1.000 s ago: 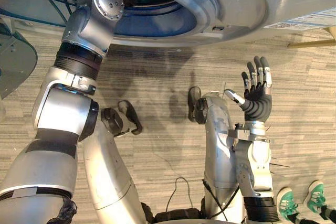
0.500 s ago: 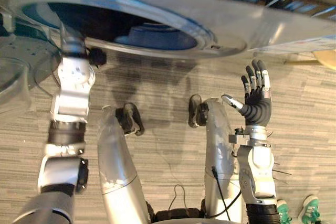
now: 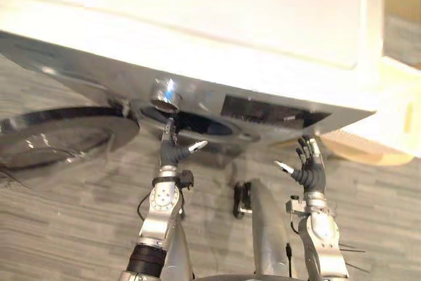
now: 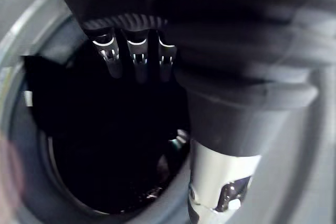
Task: Pick up the laundry basket with both hands and put the clothes into the washing machine.
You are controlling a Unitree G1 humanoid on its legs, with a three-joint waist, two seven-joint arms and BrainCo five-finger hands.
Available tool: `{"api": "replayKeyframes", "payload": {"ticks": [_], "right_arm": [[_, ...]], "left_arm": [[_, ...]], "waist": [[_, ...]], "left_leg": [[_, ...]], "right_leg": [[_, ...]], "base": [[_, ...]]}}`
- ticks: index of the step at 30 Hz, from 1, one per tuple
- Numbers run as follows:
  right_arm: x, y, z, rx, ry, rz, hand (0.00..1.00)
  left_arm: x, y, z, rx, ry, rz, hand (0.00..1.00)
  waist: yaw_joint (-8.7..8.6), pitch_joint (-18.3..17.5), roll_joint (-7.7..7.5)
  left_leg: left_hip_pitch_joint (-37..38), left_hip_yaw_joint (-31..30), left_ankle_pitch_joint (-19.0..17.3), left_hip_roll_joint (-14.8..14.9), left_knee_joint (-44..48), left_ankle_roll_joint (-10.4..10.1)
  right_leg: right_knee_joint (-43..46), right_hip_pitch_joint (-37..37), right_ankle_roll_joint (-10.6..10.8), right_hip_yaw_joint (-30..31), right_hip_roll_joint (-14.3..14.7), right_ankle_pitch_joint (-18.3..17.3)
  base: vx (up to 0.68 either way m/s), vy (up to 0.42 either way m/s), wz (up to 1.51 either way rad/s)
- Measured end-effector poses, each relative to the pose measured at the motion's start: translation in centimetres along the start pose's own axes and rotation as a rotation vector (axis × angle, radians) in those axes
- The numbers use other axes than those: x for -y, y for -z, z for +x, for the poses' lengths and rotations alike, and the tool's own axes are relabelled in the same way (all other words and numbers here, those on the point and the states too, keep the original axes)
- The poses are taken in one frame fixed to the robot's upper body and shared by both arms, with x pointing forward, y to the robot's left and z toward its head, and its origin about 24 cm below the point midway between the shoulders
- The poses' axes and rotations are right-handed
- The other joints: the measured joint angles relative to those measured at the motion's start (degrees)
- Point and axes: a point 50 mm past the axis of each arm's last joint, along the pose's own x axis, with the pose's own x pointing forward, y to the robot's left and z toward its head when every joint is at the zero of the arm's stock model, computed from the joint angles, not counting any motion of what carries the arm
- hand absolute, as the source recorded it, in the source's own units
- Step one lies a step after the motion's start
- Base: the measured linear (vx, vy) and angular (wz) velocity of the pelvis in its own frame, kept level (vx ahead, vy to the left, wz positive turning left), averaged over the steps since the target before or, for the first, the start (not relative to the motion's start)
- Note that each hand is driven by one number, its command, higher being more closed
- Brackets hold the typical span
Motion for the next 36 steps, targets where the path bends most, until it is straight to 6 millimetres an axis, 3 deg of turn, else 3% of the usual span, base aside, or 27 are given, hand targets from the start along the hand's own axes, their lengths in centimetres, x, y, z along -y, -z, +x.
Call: {"api": "replayKeyframes", "payload": {"ticks": [2,5,8,14,17,20,22,26,30,33,36], "right_arm": [[-0.2,0.1,0.1,-0.010,-0.012,-0.002,0.00],[-0.2,-0.1,0.4,-0.005,-0.018,-0.010,0.00],[-0.4,-0.5,0.9,0.020,-0.013,-0.002,0.00],[-0.9,-1.5,1.9,0.074,-0.019,0.019,0.00],[-1.0,-1.4,1.7,0.066,-0.022,0.018,0.00],[-0.7,0.2,1.4,-0.004,-0.016,0.003,0.00],[0.0,1.8,1.2,-0.075,0.013,-0.013,0.00],[0.7,2.7,1.0,-0.118,0.027,-0.021,0.00],[1.0,4.1,0.6,-0.179,0.038,-0.013,0.00],[1.0,4.4,0.7,-0.193,0.036,-0.016,0.00],[0.7,4.3,1.6,-0.183,0.032,-0.011,0.00]], "left_arm": [[-0.5,0.8,0.1,-0.033,-0.010,0.024,0.00],[-1.2,0.3,1.8,-0.009,-0.044,0.065,0.00],[-2.2,-1.0,4.6,0.026,-0.072,0.130,0.00],[-2.3,-3.8,6.6,0.149,-0.088,0.170,0.00],[-2.5,-3.8,6.7,0.145,-0.095,0.175,0.00],[-2.4,-2.9,5.9,0.112,-0.087,0.165,0.00],[-1.8,-1.1,4.0,0.049,-0.074,0.125,0.00],[-2.7,2.5,0.5,-0.104,-0.140,0.074,0.00],[-3.5,4.7,-2.1,-0.209,-0.151,0.041,0.00],[-4.1,6.3,-2.7,-0.284,-0.159,0.019,0.00],[-3.5,6.8,-1.6,-0.315,-0.158,-0.024,0.00]], "waist": [[-0.03,-0.43,0.01],[0.00,-0.44,0.02],[-0.12,-0.43,0.02],[0.39,-0.25,0.02],[0.20,-0.17,0.02],[0.14,-0.03,-0.07],[-0.02,0.79,-0.03],[0.20,0.81,-0.01],[1.74,0.82,-0.03],[1.62,0.83,-0.03],[1.47,2.31,-0.22]], "left_leg": [[1.66,0.73,0.24,-0.05,-1.69,0.11],[1.39,1.21,0.32,-0.13,-2.23,0.19],[-0.65,1.32,1.06,0.15,-2.11,0.26],[-7.52,0.79,2.59,1.45,-1.20,0.46],[-7.77,0.98,2.87,1.98,-1.37,0.65],[-6.84,0.92,3.09,1.79,-1.73,0.73],[-3.78,1.14,3.36,0.80,-3.15,0.86],[2.05,1.95,3.76,-0.15,-6.72,0.94],[8.20,2.76,4.30,-2.02,-10.35,1.12],[8.21,2.55,4.35,-2.14,-10.44,1.18],[6.89,2.13,4.31,-1.99,-8.93,1.23]], "right_leg": [[-1.40,1.13,0.09,0.06,-0.15,0.30],[-1.77,0.55,0.20,0.07,-0.48,0.43],[-1.87,-1.47,0.03,-0.08,-0.23,1.35],[-2.63,-7.44,-0.49,-0.40,1.26,4.05],[-3.20,-7.71,-0.09,-0.29,1.47,4.71],[-3.52,-6.58,-0.06,-0.53,1.19,4.78],[-4.28,-3.75,-0.13,-0.80,0.32,4.70],[-7.03,1.93,0.08,-1.52,-0.72,4.58],[-8.95,7.48,0.27,-2.12,-2.58,4.50],[-9.42,8.04,0.30,-2.88,-2.90,4.52],[-8.13,6.88,0.51,-2.88,-2.88,4.34]], "base": [[0.14,0.009,-0.06],[0.07,0.012,-0.03],[-0.01,-0.013,-0.04],[-0.12,-0.045,-0.06],[-0.10,-0.049,-0.09],[-0.03,-0.043,0.05],[0.05,-0.035,0.14],[0.10,-0.012,0.13],[0.09,0.017,0.13],[0.02,0.014,0.06],[-0.05,-0.010,0.00]]}}
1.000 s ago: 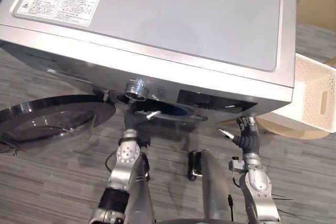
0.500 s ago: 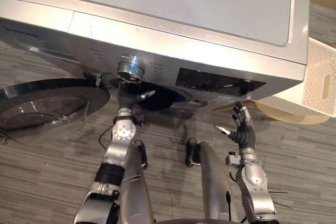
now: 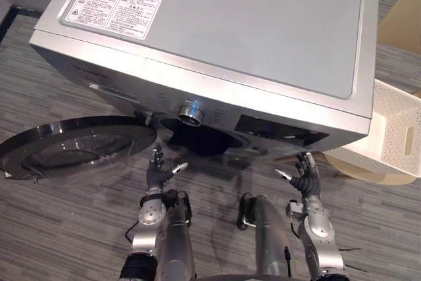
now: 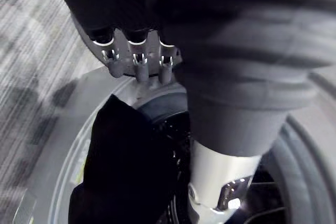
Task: Pick up the laundry basket with both hands and put the clothes into the washing machine.
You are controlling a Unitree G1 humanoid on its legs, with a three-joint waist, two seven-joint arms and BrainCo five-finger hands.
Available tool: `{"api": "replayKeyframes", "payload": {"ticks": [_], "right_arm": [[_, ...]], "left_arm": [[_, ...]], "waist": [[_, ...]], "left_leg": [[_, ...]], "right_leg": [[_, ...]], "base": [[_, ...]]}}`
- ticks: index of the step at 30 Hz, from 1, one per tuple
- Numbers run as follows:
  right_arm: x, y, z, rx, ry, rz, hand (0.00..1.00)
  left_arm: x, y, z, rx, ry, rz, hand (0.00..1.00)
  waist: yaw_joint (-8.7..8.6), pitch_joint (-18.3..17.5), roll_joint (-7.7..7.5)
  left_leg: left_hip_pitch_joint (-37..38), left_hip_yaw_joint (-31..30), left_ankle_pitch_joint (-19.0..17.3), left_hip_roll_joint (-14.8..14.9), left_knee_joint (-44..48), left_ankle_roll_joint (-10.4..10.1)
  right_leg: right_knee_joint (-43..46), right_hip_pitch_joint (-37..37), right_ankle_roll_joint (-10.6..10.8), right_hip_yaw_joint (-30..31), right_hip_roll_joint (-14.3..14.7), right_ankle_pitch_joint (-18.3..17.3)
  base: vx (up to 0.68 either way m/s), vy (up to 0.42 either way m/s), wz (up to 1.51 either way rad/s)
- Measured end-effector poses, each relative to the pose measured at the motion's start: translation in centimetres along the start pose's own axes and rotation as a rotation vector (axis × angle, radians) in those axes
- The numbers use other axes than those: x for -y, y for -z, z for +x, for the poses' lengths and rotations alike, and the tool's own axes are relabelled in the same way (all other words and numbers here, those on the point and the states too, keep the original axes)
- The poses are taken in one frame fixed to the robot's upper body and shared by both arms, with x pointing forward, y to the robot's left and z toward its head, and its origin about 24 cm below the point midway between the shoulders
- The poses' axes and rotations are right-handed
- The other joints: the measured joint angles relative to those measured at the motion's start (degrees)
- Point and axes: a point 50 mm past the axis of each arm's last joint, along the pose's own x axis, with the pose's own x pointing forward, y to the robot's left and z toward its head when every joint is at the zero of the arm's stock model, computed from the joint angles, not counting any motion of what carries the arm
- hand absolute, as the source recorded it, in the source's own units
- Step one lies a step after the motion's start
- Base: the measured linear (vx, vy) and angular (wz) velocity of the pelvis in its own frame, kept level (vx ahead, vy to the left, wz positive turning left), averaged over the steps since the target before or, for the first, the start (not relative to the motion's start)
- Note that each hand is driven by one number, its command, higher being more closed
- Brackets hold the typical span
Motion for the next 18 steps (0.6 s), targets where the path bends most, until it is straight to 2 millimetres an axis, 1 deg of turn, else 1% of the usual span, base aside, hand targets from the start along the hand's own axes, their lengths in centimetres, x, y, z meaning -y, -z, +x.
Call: {"api": "replayKeyframes", "payload": {"ticks": [1,2,3,4,5,6,7,8,9,10,11,12,13,14,15,16,18], "right_arm": [[-0.2,-0.6,0.8,0.026,-0.001,0.010,0.00],[-1.7,-3.6,3.9,0.128,-0.023,0.066,0.00],[-2.0,-3.9,4.3,0.129,-0.024,0.088,0.00],[-1.9,-4.1,4.5,0.135,-0.013,0.096,0.00],[-1.8,-4.2,4.5,0.136,-0.005,0.097,0.00],[-1.7,-4.1,4.5,0.134,0.006,0.102,0.00],[-1.8,-4.6,4.6,0.152,0.010,0.109,0.00],[-1.6,-6.0,4.2,0.218,0.021,0.136,0.00],[-1.8,-8.2,4.0,0.316,0.017,0.184,0.00],[-1.9,-9.1,4.0,0.358,0.014,0.200,0.00],[-2.2,-10.0,4.1,0.397,0.010,0.219,0.00],[-2.5,-10.4,4.2,0.408,0.010,0.236,0.00],[-2.4,-10.3,4.2,0.399,0.016,0.241,0.00],[-2.4,-10.3,4.0,0.405,0.017,0.247,0.00],[-2.4,-10.4,3.5,0.428,0.017,0.272,0.00],[-2.3,-10.3,3.3,0.427,0.021,0.271,0.00],[-2.1,-10.1,3.0,0.425,0.023,0.276,0.00]], "left_arm": [[0.8,-0.8,1.1,0.010,0.010,-0.041,0.00],[3.3,-7.0,5.8,0.133,0.037,-0.196,0.00],[3.6,-8.1,6.3,0.152,0.037,-0.241,0.00],[3.7,-8.7,6.7,0.159,0.037,-0.260,0.00],[3.6,-8.8,6.8,0.159,0.030,-0.264,0.00],[3.6,-9.1,7.1,0.157,0.019,-0.286,0.00],[3.7,-9.9,7.5,0.167,0.004,-0.307,0.00],[3.6,-12.2,8.3,0.218,0.004,-0.365,0.00],[3.7,-15.8,9.2,0.294,0.024,-0.431,1.00],[3.8,-17.9,9.7,0.333,0.034,-0.449,1.00],[3.5,-20.3,10.2,0.369,0.029,-0.478,1.00],[2.5,-21.9,10.6,0.385,-0.012,-0.525,1.00],[2.4,-22.1,10.9,0.372,-0.020,-0.516,1.00],[2.3,-22.5,10.9,0.382,-0.025,-0.516,1.00],[2.3,-24.4,10.7,0.435,-0.021,-0.518,1.00],[2.4,-25.1,10.5,0.458,-0.006,-0.513,1.00],[2.3,-25.4,10.4,0.467,-0.010,-0.516,1.00]], "waist": [[-0.06,0.39,-0.25],[-0.07,5.90,-1.16],[-0.19,6.71,-1.32],[-0.25,8.20,-1.38],[-0.34,8.86,-1.39],[-1.14,9.91,-1.82],[-1.36,10.60,-2.34],[-1.45,10.08,-2.21],[-1.65,9.96,-2.42],[-1.84,10.20,-2.75],[-2.32,10.94,-3.32],[-3.12,12.39,-3.63],[-3.27,12.46,-3.62],[-3.19,12.46,-3.62],[-3.26,12.46,-3.62],[-3.39,12.46,-3.62],[-3.61,12.47,-3.61]], "left_leg": [[-3.13,-0.42,-0.01,0.19,1.72,0.01],[-15.84,-1.85,-0.47,2.30,10.06,0.63],[-18.30,-2.38,-0.50,2.78,11.53,0.68],[-19.11,-2.58,-0.56,3.17,12.40,0.70],[-19.08,-2.60,-0.53,3.18,12.50,0.67],[-19.14,-2.53,-0.40,3.24,12.79,0.44],[-20.17,-2.26,-0.38,3.35,13.37,0.46],[-25.37,-3.01,-0.40,3.91,15.77,0.50],[-32.04,-3.99,-0.83,4.82,18.57,0.79],[-35.01,-4.53,-1.04,5.12,19.51,0.87],[-38.56,-4.76,-0.79,5.14,20.87,1.01],[-41.48,-5.05,-0.69,5.23,23.31,1.04],[-43.05,-5.45,-1.27,5.41,25.59,1.52],[-43.62,-5.48,-1.30,5.45,25.99,1.61],[-46.45,-5.10,-1.51,5.36,26.03,1.75],[-46.93,-4.62,-1.51,5.42,25.60,1.75],[-47.16,-4.35,-1.49,5.51,25.13,1.73]], "right_leg": [[1.63,-3.08,-0.03,0.16,0.06,-0.03],[8.81,-15.30,-0.65,0.95,1.35,-0.19],[9.95,-17.66,-0.82,1.02,1.64,-0.09],[10.48,-18.41,-0.85,1.06,1.95,-0.06],[10.60,-18.40,-1.00,1.07,1.96,0.03],[10.77,-18.68,-1.07,1.23,2.11,0.08],[11.31,-19.82,-1.00,1.34,2.12,0.07],[13.10,-24.45,-0.99,1.52,2.66,0.21],[14.83,-30.50,-0.73,1.43,3.41,0.33],[15.51,-33.40,-0.55,1.32,3.47,0.45],[16.63,-36.82,-0.71,1.32,3.38,1.22],[18.59,-39.49,-1.33,1.45,3.36,1.56],[20.52,-40.85,-1.53,1.61,3.27,1.43],[20.89,-41.43,-1.56,1.75,3.21,1.47],[20.39,-44.40,-0.71,2.49,3.11,2.08],[19.88,-44.99,-0.68,2.78,3.03,2.10],[18.82,-45.13,-0.25,2.77,3.04,2.64]], "base": [[-0.38,-0.116,-0.22],[-0.46,-0.153,-0.29],[-0.42,-0.156,-0.36],[-0.12,-0.064,-0.14],[-0.08,-0.064,-0.09],[-0.06,-0.051,-0.05],[-0.12,-0.072,-0.10],[-0.12,-0.050,-0.26],[-0.15,-0.046,-0.30],[-0.12,-0.023,-0.31],[-0.11,0.009,-0.20],[-0.07,0.030,-0.16],[-0.06,0.037,-0.10],[-0.13,0.075,-0.08],[-0.14,0.075,-0.06],[-0.14,0.083,-0.08],[-0.03,0.049,-0.09]]}}
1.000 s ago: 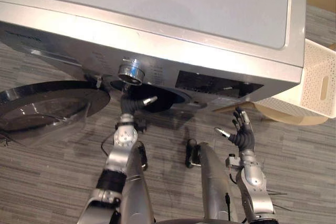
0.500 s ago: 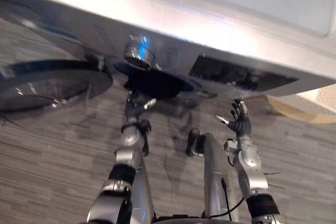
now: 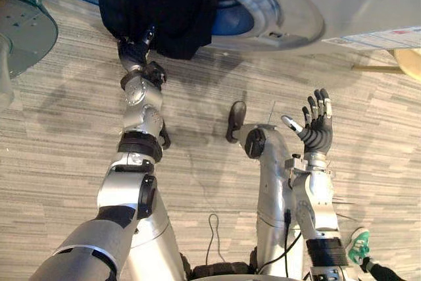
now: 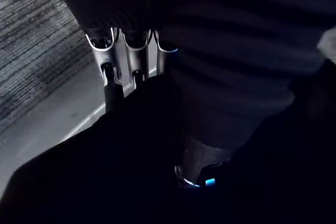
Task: Pick up the laundry basket with both hands and put the clothes into the washing machine.
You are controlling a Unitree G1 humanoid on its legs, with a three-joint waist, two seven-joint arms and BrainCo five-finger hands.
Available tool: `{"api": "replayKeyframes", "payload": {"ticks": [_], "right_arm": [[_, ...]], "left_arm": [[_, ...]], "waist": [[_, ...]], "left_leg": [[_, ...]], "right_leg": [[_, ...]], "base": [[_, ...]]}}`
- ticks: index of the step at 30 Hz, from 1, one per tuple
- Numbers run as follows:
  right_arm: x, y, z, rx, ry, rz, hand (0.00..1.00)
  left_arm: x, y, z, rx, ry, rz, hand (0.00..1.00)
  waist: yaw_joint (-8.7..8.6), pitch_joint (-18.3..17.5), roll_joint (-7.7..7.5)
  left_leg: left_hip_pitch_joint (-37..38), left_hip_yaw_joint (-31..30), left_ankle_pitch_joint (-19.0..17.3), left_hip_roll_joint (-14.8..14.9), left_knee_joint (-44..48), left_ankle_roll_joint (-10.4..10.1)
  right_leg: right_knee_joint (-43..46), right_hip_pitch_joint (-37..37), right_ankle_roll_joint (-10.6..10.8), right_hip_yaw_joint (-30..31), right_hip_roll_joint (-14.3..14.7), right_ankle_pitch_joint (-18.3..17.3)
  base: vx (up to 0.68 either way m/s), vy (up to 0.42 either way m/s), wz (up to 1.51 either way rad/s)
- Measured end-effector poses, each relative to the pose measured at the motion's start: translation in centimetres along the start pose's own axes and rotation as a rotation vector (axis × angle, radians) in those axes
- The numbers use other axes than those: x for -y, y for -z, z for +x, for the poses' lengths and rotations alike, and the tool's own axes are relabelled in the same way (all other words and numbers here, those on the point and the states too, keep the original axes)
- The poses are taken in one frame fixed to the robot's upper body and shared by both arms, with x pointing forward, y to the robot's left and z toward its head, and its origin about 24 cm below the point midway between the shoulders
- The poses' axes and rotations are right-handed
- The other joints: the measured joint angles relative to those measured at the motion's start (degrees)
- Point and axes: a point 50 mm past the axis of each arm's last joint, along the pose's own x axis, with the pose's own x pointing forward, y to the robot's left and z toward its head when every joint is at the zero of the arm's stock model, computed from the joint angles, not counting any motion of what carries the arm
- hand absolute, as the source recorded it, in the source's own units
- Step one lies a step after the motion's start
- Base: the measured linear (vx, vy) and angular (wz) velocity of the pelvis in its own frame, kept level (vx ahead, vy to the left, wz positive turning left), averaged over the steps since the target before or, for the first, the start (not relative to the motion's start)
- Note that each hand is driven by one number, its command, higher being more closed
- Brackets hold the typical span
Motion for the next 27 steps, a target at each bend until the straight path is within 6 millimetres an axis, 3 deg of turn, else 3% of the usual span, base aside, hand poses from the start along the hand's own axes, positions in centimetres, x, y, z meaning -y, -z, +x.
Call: {"api": "replayKeyframes", "payload": {"ticks": [7,13,16,19,23,25,27], "right_arm": [[0.7,-0.4,-0.9,0.011,-0.001,0.004,0.00],[1.5,-0.4,-2.2,0.000,0.017,-0.010,0.00],[1.4,-0.4,-2.3,0.002,-0.005,-0.020,0.00],[1.1,-0.3,-2.4,0.000,-0.016,-0.020,0.00],[1.0,-0.5,-2.3,0.010,-0.031,-0.023,0.00],[0.9,-1.1,-2.2,0.033,-0.037,-0.019,0.00],[0.8,-1.4,-2.0,0.049,-0.059,-0.025,0.00]], "left_arm": [[1.4,-0.6,-0.4,0.032,0.032,0.034,1.00],[2.3,-2.6,-2.8,0.153,0.071,0.005,1.00],[7.5,-8.0,-6.8,0.462,0.355,-0.053,1.00],[8.8,-9.5,-8.9,0.586,0.441,-0.086,1.00],[8.5,-9.0,-9.0,0.587,0.432,-0.059,1.00],[8.7,-9.7,-8.7,0.615,0.438,-0.030,1.00],[10.0,-11.6,-7.3,0.665,0.438,0.025,1.00]], "waist": [[0.14,0.02,0.04],[-0.08,0.02,0.03],[0.32,-0.04,0.03],[0.10,-0.20,0.25],[0.05,-0.43,0.28],[0.00,-0.43,0.28],[0.13,-0.43,0.28]], "left_leg": [[-0.44,0.29,0.49,-0.49,0.57,0.18],[-1.29,-0.16,0.42,-1.16,2.75,0.52],[-0.58,-0.32,0.42,-1.49,3.14,0.52],[1.89,-0.18,0.06,-1.50,2.56,0.48],[3.95,0.21,0.24,-1.51,-0.27,0.17],[3.98,0.12,0.93,-1.47,-0.78,0.24],[3.92,-0.10,1.37,-1.40,-0.79,0.04]], "right_leg": [[0.56,-0.34,-0.09,0.11,-0.88,1.02],[3.69,-1.31,-0.87,0.36,-1.82,0.15],[4.81,-0.91,-1.04,0.52,-2.16,-0.32],[4.38,1.24,-0.54,0.63,-2.03,-0.78],[2.04,2.97,-0.84,0.08,-1.94,-0.92],[1.70,2.94,-0.61,-0.22,-1.87,-0.62],[1.54,2.95,-1.54,-0.45,-1.66,-0.12]], "base": [[0.01,0.036,0.02],[-0.01,0.023,0.09],[-0.02,-0.007,0.10],[-0.02,-0.006,-0.03],[-0.01,-0.014,0.01],[0.00,0.000,0.00],[0.05,0.006,-0.04]]}}
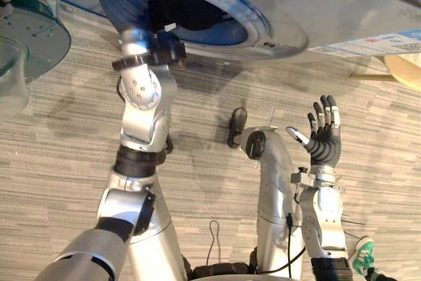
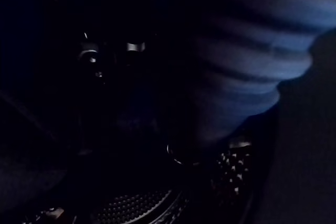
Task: Pick up the laundry basket with both hands and put the clothes into the washing machine.
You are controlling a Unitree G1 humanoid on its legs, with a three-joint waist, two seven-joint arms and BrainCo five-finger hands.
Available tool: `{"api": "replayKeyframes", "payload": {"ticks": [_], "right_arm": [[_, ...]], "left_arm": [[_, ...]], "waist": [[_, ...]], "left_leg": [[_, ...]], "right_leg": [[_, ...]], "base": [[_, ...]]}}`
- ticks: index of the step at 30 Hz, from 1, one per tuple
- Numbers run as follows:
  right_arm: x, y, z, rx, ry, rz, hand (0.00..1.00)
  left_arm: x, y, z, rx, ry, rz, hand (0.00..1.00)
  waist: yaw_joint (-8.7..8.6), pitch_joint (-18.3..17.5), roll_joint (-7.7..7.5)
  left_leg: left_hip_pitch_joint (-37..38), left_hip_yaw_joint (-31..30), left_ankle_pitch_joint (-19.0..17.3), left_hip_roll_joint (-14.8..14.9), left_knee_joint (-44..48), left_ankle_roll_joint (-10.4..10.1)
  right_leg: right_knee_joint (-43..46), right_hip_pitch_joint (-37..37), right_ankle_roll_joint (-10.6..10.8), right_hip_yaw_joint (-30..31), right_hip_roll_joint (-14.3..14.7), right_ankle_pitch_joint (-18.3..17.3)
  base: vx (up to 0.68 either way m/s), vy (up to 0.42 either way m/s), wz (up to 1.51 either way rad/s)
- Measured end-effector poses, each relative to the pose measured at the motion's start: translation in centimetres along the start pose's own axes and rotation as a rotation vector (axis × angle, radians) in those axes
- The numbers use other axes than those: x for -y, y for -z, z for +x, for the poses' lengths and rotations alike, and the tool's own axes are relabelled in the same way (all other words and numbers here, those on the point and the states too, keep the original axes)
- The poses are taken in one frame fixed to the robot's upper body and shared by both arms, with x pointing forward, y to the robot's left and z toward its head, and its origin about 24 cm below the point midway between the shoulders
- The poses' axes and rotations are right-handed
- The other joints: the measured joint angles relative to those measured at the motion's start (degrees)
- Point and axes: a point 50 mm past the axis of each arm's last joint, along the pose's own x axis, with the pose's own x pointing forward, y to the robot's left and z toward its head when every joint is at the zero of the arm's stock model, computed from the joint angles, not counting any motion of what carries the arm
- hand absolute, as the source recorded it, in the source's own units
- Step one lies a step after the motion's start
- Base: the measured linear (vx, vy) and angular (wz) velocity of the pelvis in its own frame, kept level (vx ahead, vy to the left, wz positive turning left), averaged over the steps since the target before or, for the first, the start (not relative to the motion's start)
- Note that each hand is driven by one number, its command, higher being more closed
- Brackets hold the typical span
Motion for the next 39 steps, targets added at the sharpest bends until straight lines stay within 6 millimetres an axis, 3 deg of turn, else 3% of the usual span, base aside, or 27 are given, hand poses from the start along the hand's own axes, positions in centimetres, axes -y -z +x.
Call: {"api": "replayKeyframes", "payload": {"ticks": [4,5,7,12,15,16,20,24,29,33,39], "right_arm": [[-0.1,-0.5,0.7,0.028,-0.029,0.002,0.00],[-0.1,-0.5,0.7,0.028,-0.038,0.004,0.00],[0.0,-0.6,0.8,0.032,-0.049,0.021,0.00],[0.2,-0.9,1.0,0.055,-0.059,0.042,0.00],[-0.6,-1.0,2.2,0.077,-0.058,0.090,0.00],[-1.3,-1.0,2.4,0.088,-0.048,0.110,0.00],[-1.8,-1.0,2.5,0.093,-0.051,0.093,0.00],[-1.7,-0.9,2.5,0.087,-0.050,0.091,0.00],[-1.7,-0.7,2.4,0.073,-0.041,0.089,0.00],[-1.7,-0.6,2.5,0.066,-0.034,0.080,0.00],[-2.1,-0.6,2.9,0.053,-0.046,0.046,0.00]], "left_arm": [[0.7,-2.3,5.6,0.099,0.051,0.194,1.00],[0.7,-2.7,6.3,0.116,0.055,0.228,0.00],[1.2,-3.7,8.2,0.156,0.082,0.339,0.00],[2.4,-5.4,9.6,0.282,0.175,0.601,0.00],[4.2,-4.1,10.2,0.318,0.296,0.969,0.00],[4.6,-2.6,9.9,0.297,0.337,1.085,0.00],[4.5,-0.6,9.7,0.224,0.354,1.213,0.00],[3.4,-0.1,9.5,0.173,0.328,1.202,0.00],[0.9,0.5,7.1,0.139,0.274,1.159,0.00],[0.3,0.8,3.7,0.163,0.289,1.112,0.00],[-2.9,2.6,-1.4,0.018,0.234,1.048,0.00]], "waist": [[-1.00,-0.01,-0.01],[-1.05,-0.02,-0.03],[-1.41,-0.06,-0.10],[-1.47,-0.08,-0.13],[-1.67,-0.08,-0.13],[-1.72,-0.08,-0.13],[-1.73,-0.08,-0.12],[-1.79,-0.08,-0.13],[-1.18,-0.09,-0.13],[-0.23,-1.10,-0.13],[0.32,-3.97,0.03]], "left_leg": [[-0.55,-0.21,-0.02,0.47,0.03,0.13],[-0.70,-0.20,-0.06,0.76,0.03,0.18],[-0.99,-0.10,-0.17,1.07,0.07,0.32],[-3.11,0.34,-0.31,2.01,0.06,0.50],[-4.53,0.71,-0.54,2.15,0.16,0.76],[-4.57,0.82,-0.51,2.15,0.75,1.19],[-4.87,0.98,-0.88,2.19,2.96,1.82],[-4.62,0.72,-1.52,1.96,4.89,2.17],[-2.34,-0.45,-2.15,1.17,6.59,1.46],[0.33,-1.01,-2.57,0.68,6.66,0.77],[0.94,-1.56,-2.63,-0.02,6.44,0.20]], "right_leg": [[-0.94,-0.04,-0.12,-0.34,0.58,0.24],[-1.19,-0.07,-0.10,-0.40,0.78,0.33],[-1.66,-0.28,0.10,-0.44,1.00,0.48],[-3.34,-2.28,0.78,-0.14,2.03,2.09],[-4.12,-3.49,1.20,-0.15,1.75,2.68],[-3.65,-3.62,1.49,0.08,1.72,2.90],[-1.35,-4.27,1.31,0.88,1.59,2.65],[1.62,-4.19,0.88,0.97,0.65,1.33],[5.26,-1.99,0.61,0.66,-0.42,-1.42],[6.57,0.78,0.14,0.09,-1.19,-3.06],[7.71,1.13,-0.35,-0.21,-1.63,-4.24]], "base": [[0.04,0.024,-0.08],[0.02,0.038,-0.12],[0.00,0.038,-0.11],[-0.03,0.041,-0.19],[-0.04,0.053,-0.12],[-0.01,0.030,-0.02],[0.00,0.016,-0.01],[-0.01,0.009,0.12],[-0.02,-0.029,0.20],[-0.02,-0.049,0.15],[0.00,-0.047,0.09]]}}
